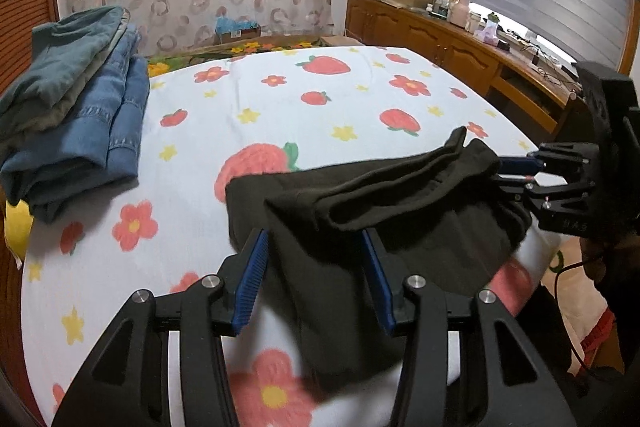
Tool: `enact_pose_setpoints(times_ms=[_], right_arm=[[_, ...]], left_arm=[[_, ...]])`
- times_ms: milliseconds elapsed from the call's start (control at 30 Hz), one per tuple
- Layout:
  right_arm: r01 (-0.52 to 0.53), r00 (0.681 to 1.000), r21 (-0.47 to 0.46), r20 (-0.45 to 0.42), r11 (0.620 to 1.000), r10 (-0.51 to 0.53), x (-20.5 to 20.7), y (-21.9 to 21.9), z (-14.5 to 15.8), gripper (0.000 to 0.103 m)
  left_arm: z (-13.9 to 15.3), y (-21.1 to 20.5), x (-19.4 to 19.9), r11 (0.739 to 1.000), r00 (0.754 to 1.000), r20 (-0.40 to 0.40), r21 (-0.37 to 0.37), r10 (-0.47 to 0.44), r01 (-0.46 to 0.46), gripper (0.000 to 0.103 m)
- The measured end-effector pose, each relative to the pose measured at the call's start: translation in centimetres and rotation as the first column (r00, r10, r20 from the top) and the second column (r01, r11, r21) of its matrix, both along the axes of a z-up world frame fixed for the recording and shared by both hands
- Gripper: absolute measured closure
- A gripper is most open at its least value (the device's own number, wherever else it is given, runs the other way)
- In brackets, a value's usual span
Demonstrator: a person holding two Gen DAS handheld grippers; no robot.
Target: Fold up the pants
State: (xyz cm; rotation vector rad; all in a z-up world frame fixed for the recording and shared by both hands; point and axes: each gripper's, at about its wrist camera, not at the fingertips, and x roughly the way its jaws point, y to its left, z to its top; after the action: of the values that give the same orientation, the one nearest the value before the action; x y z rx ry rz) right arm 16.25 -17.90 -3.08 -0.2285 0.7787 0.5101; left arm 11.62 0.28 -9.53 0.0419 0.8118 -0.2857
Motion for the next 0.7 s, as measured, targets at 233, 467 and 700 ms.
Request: enact_pose_setpoints(times_ms=[233,467,700], right_arm=[[0.026,0.999,0.006,0.027,1.0,-0.027,3.2,0.0,0.6,0.067],[0.056,0.998,0.032,-0.029,0.998,-0.055,5.4,-0.3,-0.7,0.067],[0.042,0.999,0.014,-0.007,0.999,-0.042,5.1,-0.3,-0.5,0.067]], left_arm=[[0.1,0.6,2.6,0.999,0.999,0.001,-0.001,0.035,-0.035,0.054],[-0.9,1.3,4.4,0.997,0.997,-0.033,-0.025,0.067,-0.068,0.054],[-1.9,1.2,4.8,0.997,0.997,-0.044,-0.022,0.067,-0.068,0.054]])
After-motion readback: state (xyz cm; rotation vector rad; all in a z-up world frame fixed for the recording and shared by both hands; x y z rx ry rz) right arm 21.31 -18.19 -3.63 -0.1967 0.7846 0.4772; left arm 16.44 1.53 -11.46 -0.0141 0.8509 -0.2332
